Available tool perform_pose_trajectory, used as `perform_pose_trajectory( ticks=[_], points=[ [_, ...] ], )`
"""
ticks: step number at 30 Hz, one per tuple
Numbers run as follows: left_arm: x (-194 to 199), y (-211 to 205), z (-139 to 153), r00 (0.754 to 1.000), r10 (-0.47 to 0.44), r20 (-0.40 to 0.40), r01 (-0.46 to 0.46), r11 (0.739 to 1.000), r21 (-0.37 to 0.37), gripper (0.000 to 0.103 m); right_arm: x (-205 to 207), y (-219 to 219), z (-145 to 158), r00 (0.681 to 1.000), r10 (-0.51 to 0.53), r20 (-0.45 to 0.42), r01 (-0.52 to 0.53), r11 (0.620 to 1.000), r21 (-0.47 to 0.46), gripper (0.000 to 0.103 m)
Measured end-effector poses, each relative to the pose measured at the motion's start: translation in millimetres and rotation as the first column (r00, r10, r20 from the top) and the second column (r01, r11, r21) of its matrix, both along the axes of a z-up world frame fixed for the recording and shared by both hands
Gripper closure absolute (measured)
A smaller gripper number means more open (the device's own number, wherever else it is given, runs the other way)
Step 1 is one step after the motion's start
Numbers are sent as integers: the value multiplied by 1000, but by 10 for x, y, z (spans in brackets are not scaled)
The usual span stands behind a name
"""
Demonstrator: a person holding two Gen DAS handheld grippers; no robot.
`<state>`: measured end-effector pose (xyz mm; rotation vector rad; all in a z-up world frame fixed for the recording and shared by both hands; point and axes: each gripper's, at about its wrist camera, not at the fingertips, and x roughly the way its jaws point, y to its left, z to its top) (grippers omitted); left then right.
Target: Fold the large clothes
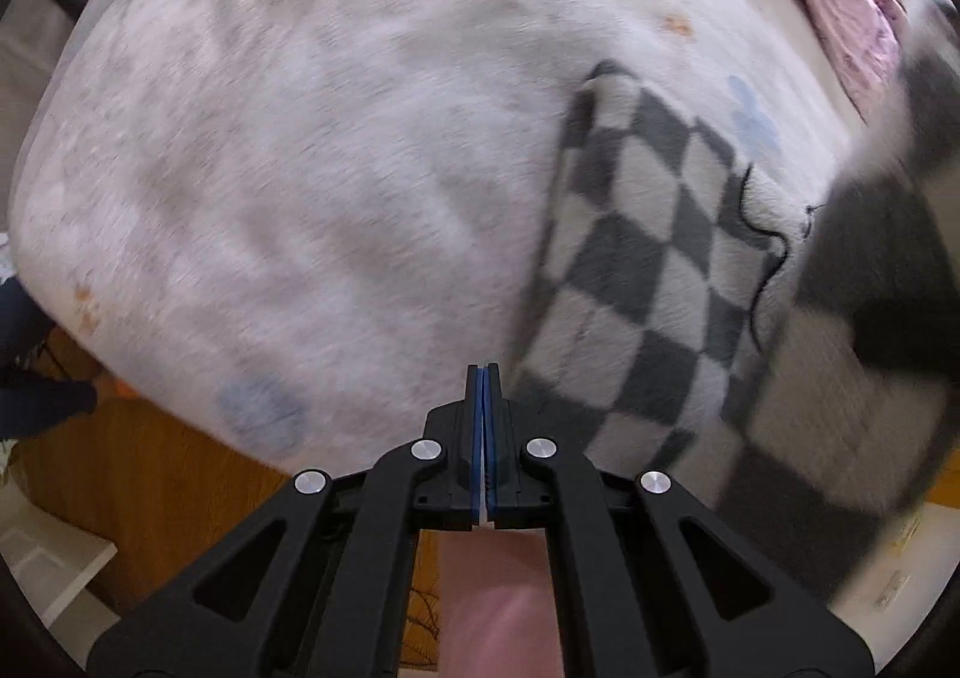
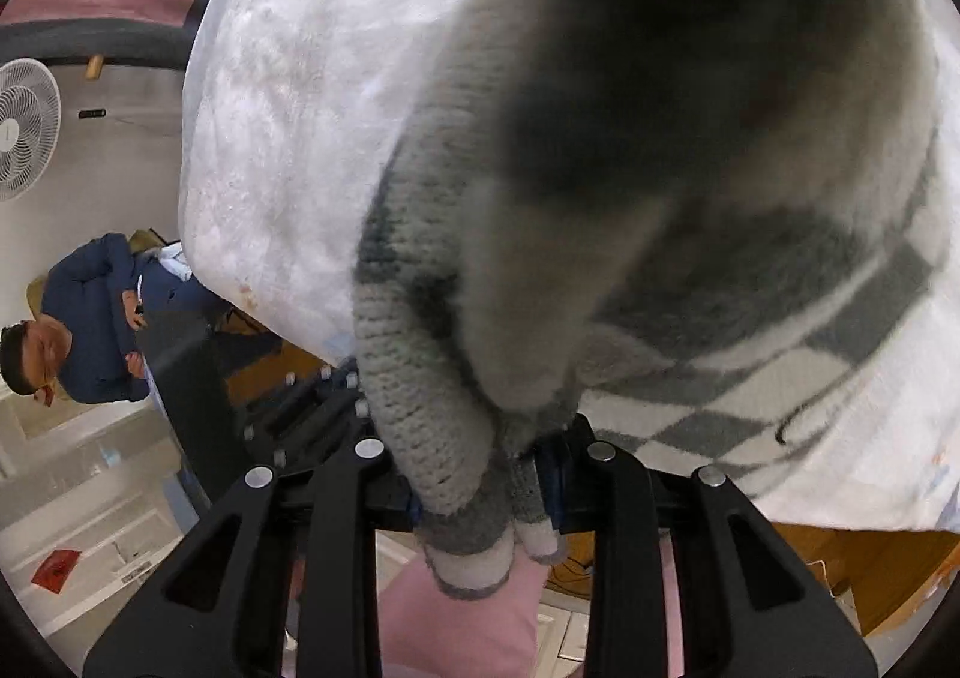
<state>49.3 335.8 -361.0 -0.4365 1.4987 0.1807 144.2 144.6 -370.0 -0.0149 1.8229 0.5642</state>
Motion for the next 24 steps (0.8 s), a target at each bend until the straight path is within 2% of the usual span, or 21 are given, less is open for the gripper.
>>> perform_pose_trajectory(
  ticks=[3,4,6,7,8,11,14,18,21,23,24],
  points=[
    [-59,75,-37,999,10,-31,-10,1000,0,102,98,264,-387,999,36,-34,-37,999,-32,75],
    [-69,102,-52,999,12,-43,-12,1000,3,102,108,382,-565,994,95,-47,-97,994,-49,68],
    [-70,147,-51,998,10,-56,-9,1000,15,101,151,513,-869,989,105,-108,-110,993,-43,39],
    [-57,168,-41,998,7,-61,-6,1000,22,101,168,553,-998,981,92,-168,-92,996,3,18],
    [-47,184,-25,998,6,-62,-5,1000,27,101,186,588,-1046,978,98,-181,-94,995,32,14],
    [6,246,102,999,4,-45,-2,999,53,101,210,512,-958,980,89,-178,-80,995,56,14],
    [104,260,250,1000,9,-22,-8,998,67,101,289,210,-646,989,16,-149,3,992,129,15],
    [332,102,478,998,-46,30,44,995,86,101,464,-449,-116,993,-116,-16,117,983,140,20],
    [617,-171,597,988,-130,79,123,989,84,101,614,-987,140,964,-239,120,229,969,97,43],
    [852,-400,639,978,-178,110,171,982,75,101,707,-1312,163,941,-280,188,281,959,23,66],
    [966,-497,636,973,-196,122,188,979,72,101,737,-1434,115,931,-309,195,315,949,0,70]
  ],
)
